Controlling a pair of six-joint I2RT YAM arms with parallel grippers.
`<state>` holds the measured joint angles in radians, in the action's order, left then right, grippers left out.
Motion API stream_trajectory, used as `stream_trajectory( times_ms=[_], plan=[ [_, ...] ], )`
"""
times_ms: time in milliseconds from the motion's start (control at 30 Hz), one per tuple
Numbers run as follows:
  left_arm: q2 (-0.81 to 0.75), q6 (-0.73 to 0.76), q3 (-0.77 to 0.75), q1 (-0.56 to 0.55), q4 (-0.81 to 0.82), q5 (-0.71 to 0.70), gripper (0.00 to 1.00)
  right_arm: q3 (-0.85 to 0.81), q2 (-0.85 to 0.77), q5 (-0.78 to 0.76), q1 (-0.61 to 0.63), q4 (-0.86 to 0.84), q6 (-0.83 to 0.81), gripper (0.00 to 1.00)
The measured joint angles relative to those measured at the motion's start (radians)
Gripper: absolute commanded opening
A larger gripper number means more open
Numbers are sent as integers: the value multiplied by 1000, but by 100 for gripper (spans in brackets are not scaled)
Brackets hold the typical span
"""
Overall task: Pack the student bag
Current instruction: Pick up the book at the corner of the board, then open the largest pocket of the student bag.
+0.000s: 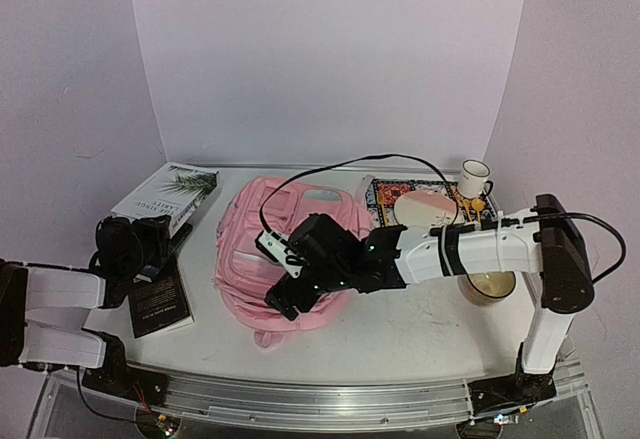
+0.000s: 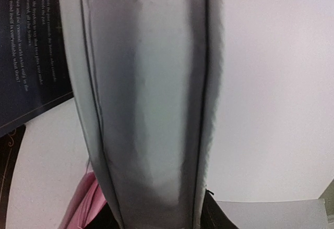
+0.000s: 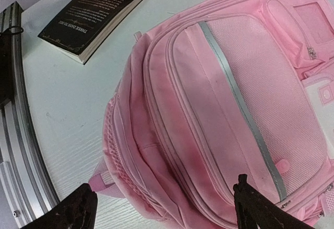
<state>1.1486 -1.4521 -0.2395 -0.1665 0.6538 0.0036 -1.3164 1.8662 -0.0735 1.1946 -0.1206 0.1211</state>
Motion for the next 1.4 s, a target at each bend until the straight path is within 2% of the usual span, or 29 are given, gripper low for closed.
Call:
stream_trajectory(
  times_ms=[167,400,467,633,767,867,1033,1133,1200,1400],
  plan=[
    [-154,25,2,0,-81,40,28,-61,70,13,0,24,-25,89],
    [-263,63,2,0,-202,131,27,-110,154,-10,0,53,-46,81],
    [-290,76,2,0,-248,152,27,-119,162,-21,0,56,-50,76],
    [-350,117,-13,0,-386,189,27,-135,163,-55,-1,59,-58,54],
    [-385,161,-67,0,-535,205,27,-136,164,-74,-8,61,-64,45],
    [-411,185,-100,0,-604,214,27,-138,164,-74,-18,61,-69,46],
    [-466,205,-108,0,-680,243,27,-163,173,-34,-29,78,-81,54],
    [-486,208,-108,0,-718,259,27,-181,195,6,-29,86,-89,52],
    [-494,211,-112,0,-735,267,27,-190,212,19,-29,95,-94,45],
    [-529,225,-148,0,-804,286,28,-222,235,14,-36,123,-100,14]
  ],
)
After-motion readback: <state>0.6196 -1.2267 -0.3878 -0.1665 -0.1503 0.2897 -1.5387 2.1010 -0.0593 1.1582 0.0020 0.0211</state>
